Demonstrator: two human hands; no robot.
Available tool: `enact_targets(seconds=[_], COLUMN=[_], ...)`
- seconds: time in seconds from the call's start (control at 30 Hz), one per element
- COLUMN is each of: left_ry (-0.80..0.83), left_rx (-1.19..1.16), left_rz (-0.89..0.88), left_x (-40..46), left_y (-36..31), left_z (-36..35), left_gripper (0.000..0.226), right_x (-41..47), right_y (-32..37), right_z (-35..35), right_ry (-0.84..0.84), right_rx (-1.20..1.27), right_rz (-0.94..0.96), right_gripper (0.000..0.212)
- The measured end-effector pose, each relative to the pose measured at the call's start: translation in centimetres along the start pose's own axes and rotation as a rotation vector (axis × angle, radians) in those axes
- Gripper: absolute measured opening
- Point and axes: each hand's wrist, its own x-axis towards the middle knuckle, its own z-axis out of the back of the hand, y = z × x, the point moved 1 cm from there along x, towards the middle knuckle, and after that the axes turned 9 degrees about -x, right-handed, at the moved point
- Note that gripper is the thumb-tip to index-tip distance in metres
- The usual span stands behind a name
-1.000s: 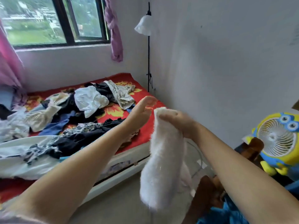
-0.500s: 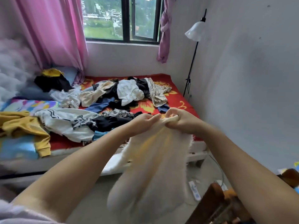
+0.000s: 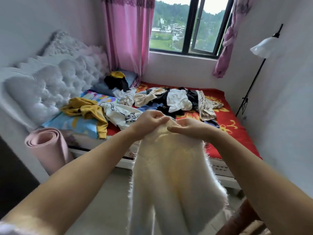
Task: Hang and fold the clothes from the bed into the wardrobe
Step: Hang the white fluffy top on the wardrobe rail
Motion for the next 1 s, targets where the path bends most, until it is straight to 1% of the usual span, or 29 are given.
enact_targets(seconds=[0.03, 0.1, 0.2, 0.23, 0.3, 0.33, 0.37, 0.43, 0.47, 0.5, 0.53, 0.6, 0.67, 0.73, 0.77, 0.83, 0.9, 0.93, 1.0], left_ry=[-0.036, -0.086, -0.128, -0.140, -0.166, -0.139, -0.120, -0.127, -0.159, -0.208, -0.275, -0.437, -0.570, -0.640, -0.687, -0.835, -1.013, -1.105, -1.241], left_rx=[-0.020, -0.050, -0.046, -0.046, 0.017, 0.076, 0.195, 0.537, 0.683, 0.770, 0.809, 0.831, 0.819, 0.712, 0.560, 0.088, -0.330, -0.492, -0.706], left_rz=[-0.013, -0.010, 0.015, 0.022, 0.067, 0.100, 0.141, 0.248, 0.305, 0.369, 0.442, 0.598, 0.682, 0.724, 0.738, 0.712, 0.610, 0.539, 0.433], left_x=[-1.0, -3.0, -7.4, -9.0, -13.5, -14.3, -15.7, -19.5, -21.3, -23.2, -25.0, -28.7, -31.7, -33.7, -34.5, -35.8, -36.7, -36.9, -37.0], left_y=[-0.5, -1.1, -0.9, -0.6, 0.3, 0.7, 1.3, 2.7, 3.4, 4.0, 4.6, 5.5, 6.3, 6.4, 6.4, 6.5, 6.3, 6.2, 6.0], left_z=[1.2, 3.9, 9.3, 10.9, 16.1, 17.0, 18.7, 23.3, 25.6, 27.9, 30.1, 33.8, 37.2, 40.0, 41.4, 43.9, 46.3, 47.4, 49.6], left_gripper=[0.019, 0.021, 0.020, 0.020, 0.024, 0.026, 0.027, 0.022, 0.020, 0.020, 0.021, 0.024, 0.021, 0.019, 0.022, 0.027, 0.025, 0.024, 0.028], right_x=[0.6, 2.1, 3.9, 4.1, 5.0, 5.0, 5.3, 6.2, 6.5, 6.7, 7.0, 7.7, 8.4, 9.1, 9.4, 10.3, 11.7, 12.7, 15.0], right_y=[1.5, 4.6, 10.1, 12.0, 17.6, 18.6, 20.4, 25.2, 27.6, 29.8, 31.6, 34.3, 36.7, 39.2, 40.8, 43.8, 46.3, 47.2, 49.1], right_z=[-0.7, -1.8, -4.7, -6.0, -10.0, -10.8, -11.9, -14.6, -15.8, -16.8, -17.8, -19.2, -20.3, -21.5, -22.3, -23.8, -24.8, -25.2, -26.1], right_ry=[0.012, -0.041, -0.074, -0.085, -0.141, -0.177, -0.208, -0.254, -0.274, -0.291, -0.309, -0.339, -0.354, -0.358, -0.363, -0.362, -0.345, -0.335, -0.305], right_rx=[-0.087, -0.264, -0.412, -0.404, -0.274, -0.211, -0.167, -0.126, -0.122, -0.120, -0.112, -0.088, -0.097, -0.133, -0.148, -0.167, -0.197, -0.202, -0.228], right_rz=[0.017, 0.028, 0.056, 0.090, 0.202, 0.225, 0.258, 0.345, 0.400, 0.453, 0.488, 0.499, 0.503, 0.549, 0.581, 0.624, 0.649, 0.649, 0.642], right_gripper=[0.026, 0.029, 0.023, 0.020, 0.018, 0.018, 0.018, 0.013, 0.012, 0.012, 0.013, 0.017, 0.022, 0.026, 0.027, 0.027, 0.024, 0.021, 0.021])
